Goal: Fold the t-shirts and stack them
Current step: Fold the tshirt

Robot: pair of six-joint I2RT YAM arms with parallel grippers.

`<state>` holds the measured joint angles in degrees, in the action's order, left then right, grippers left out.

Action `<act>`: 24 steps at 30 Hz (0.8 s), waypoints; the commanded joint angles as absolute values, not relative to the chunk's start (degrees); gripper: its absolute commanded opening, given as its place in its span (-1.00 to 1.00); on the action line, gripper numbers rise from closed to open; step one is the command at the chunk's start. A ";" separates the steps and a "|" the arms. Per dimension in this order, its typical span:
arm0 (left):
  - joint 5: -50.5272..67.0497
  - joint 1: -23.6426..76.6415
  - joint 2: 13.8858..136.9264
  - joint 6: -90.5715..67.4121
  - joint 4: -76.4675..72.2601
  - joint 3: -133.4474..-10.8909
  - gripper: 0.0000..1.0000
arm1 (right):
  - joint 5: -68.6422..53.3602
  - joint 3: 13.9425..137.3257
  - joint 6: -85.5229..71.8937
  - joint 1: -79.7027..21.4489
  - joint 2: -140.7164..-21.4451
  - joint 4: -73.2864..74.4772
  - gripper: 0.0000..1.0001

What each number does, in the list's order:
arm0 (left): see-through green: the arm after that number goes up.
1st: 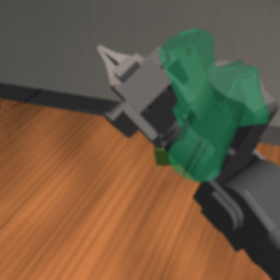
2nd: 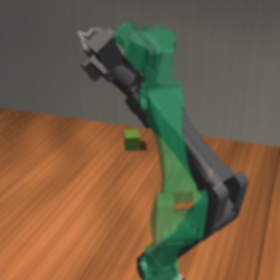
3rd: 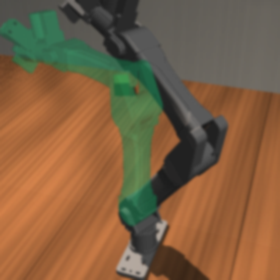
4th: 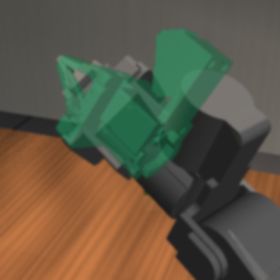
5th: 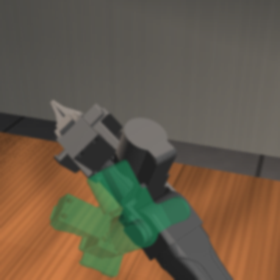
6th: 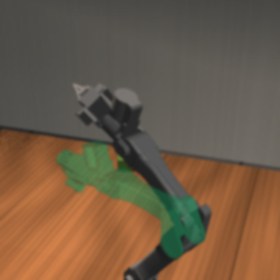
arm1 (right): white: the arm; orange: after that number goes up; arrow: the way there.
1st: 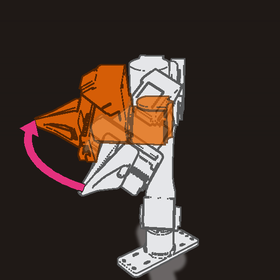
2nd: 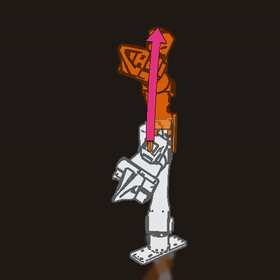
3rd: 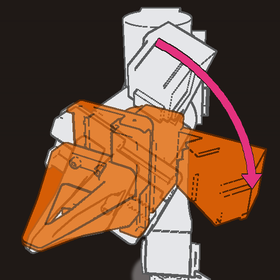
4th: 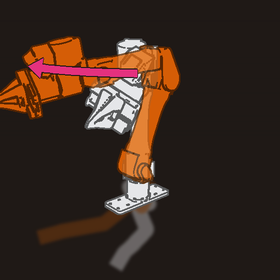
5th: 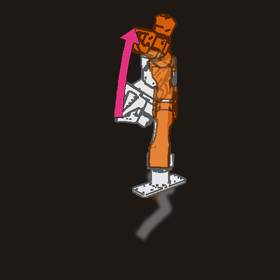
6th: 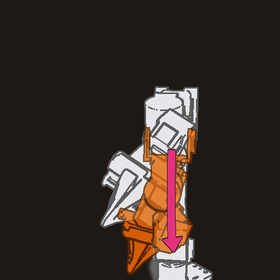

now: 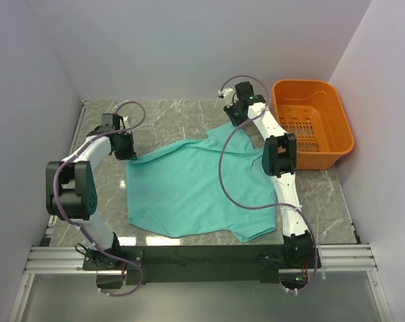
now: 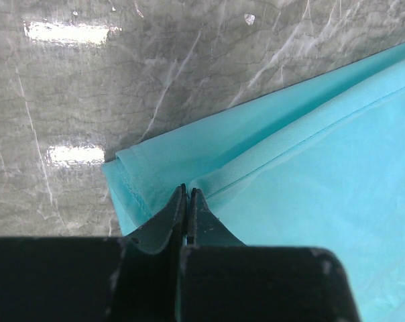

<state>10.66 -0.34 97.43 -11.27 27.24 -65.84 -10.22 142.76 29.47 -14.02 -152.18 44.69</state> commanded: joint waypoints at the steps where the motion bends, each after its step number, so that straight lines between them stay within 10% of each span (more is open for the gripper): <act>1: 10.90 -0.44 96.24 -11.07 26.28 -66.01 -0.99 | -11.42 145.28 30.58 -14.50 -153.63 45.26 -0.54; 7: 10.64 -0.44 96.15 -10.99 26.10 -65.92 -0.99 | -12.65 141.77 31.02 -14.59 -150.83 43.51 -1.00; 24: 7.64 -3.43 91.93 -13.53 22.76 -71.89 -0.99 | -28.63 122.26 32.17 -11.34 -122.35 31.91 -1.00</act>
